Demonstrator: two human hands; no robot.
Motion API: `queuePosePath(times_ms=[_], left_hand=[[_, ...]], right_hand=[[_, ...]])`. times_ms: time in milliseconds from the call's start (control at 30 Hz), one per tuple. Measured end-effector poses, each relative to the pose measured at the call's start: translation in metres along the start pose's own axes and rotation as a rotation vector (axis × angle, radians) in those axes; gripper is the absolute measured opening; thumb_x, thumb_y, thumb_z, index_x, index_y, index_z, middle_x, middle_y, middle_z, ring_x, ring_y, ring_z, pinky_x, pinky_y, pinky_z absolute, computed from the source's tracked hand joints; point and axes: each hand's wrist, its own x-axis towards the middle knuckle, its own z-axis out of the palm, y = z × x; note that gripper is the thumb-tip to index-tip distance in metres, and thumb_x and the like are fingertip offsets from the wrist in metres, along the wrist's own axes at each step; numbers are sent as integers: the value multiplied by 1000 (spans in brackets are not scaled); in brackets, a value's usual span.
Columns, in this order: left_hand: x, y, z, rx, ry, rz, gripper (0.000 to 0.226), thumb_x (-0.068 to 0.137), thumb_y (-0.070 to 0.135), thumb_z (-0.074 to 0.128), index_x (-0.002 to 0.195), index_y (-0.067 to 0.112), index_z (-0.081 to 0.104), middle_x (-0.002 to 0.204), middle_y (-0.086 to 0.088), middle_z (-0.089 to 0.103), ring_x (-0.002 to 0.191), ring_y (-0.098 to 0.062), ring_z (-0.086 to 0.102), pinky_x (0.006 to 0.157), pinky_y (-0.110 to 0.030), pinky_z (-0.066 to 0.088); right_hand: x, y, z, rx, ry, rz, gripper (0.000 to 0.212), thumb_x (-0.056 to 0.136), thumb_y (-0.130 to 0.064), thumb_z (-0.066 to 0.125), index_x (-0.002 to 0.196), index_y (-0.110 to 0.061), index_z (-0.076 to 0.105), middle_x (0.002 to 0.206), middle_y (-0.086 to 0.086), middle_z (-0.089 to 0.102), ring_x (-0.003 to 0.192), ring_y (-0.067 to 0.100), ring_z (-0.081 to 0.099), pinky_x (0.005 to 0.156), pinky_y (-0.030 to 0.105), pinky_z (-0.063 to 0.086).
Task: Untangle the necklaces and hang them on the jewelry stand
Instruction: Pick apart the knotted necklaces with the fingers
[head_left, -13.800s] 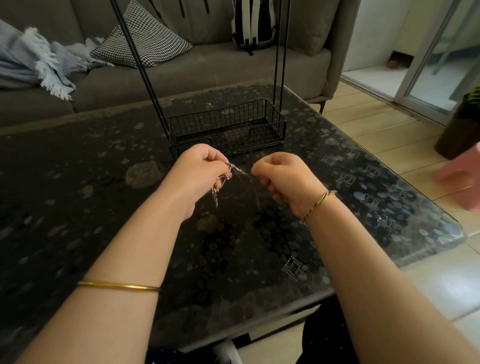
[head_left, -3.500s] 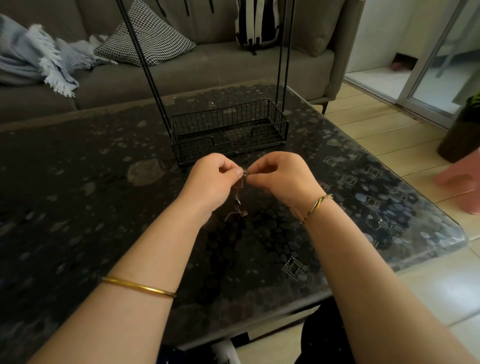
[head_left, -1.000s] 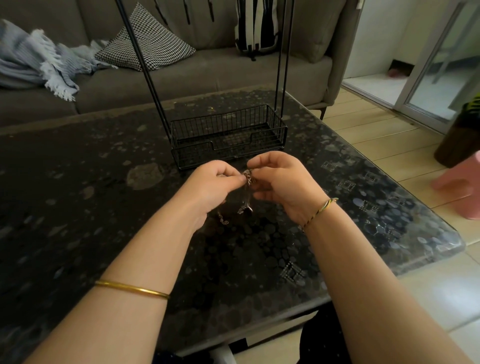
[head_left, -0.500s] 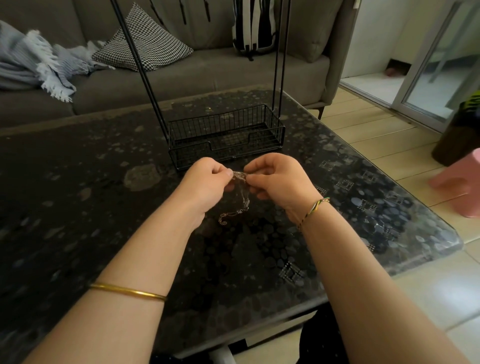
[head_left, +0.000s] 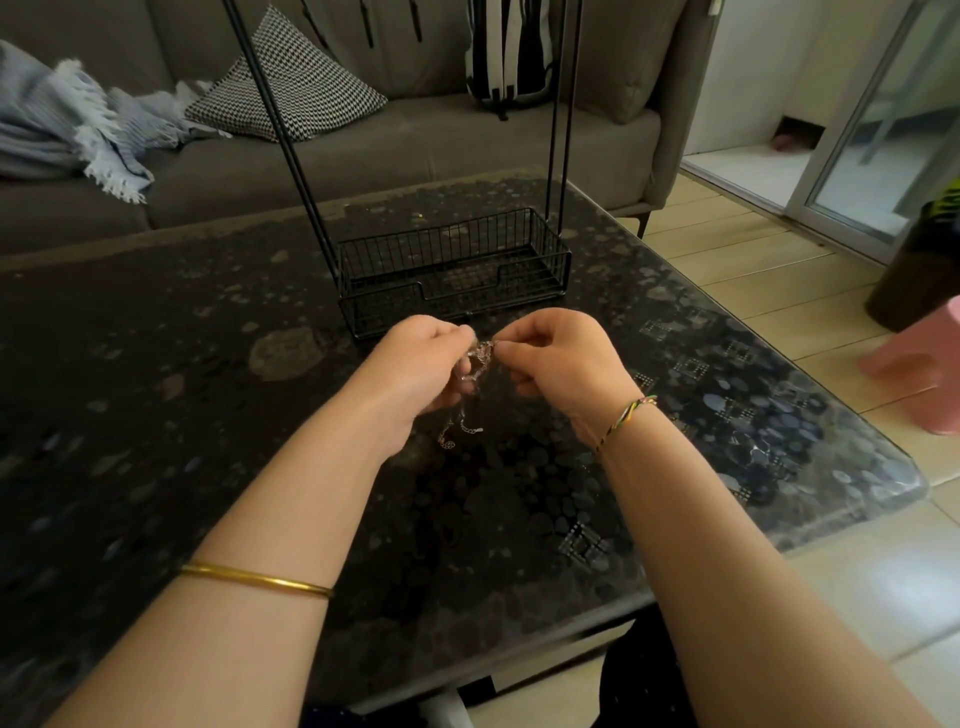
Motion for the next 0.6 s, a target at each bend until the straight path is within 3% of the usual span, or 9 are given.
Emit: queuePosePath(times_ms=[67,300,600], left_hand=[[-1,-1,-1,72,-44,2,12,95,29,58,92,20,65,78,1,60,76,-13,60,91,-43,55],[-1,-2,-6,112,33,4,7,92,15,61,89,21,65,100,-1,67,100,-17,62,92,-41,53],[2,-2,-3,41,68,26,13,97,13,53,89,19,60,101,-2,66,97,-15,63,92,-38,52]], right_hand=[[1,1,0,16,4,5,16,91,-12,60,75,-17,59,68,-2,57,64,9,53,64,27,52],[0,-1,-1,135,-107,113,18,96,-13,52,79,-14,57,73,1,61,64,8,58,61,23,51],[-2,-2,0,63,-175,58,8,91,-6,58,86,-10,63,72,1,61,62,8,57,59,18,52]])
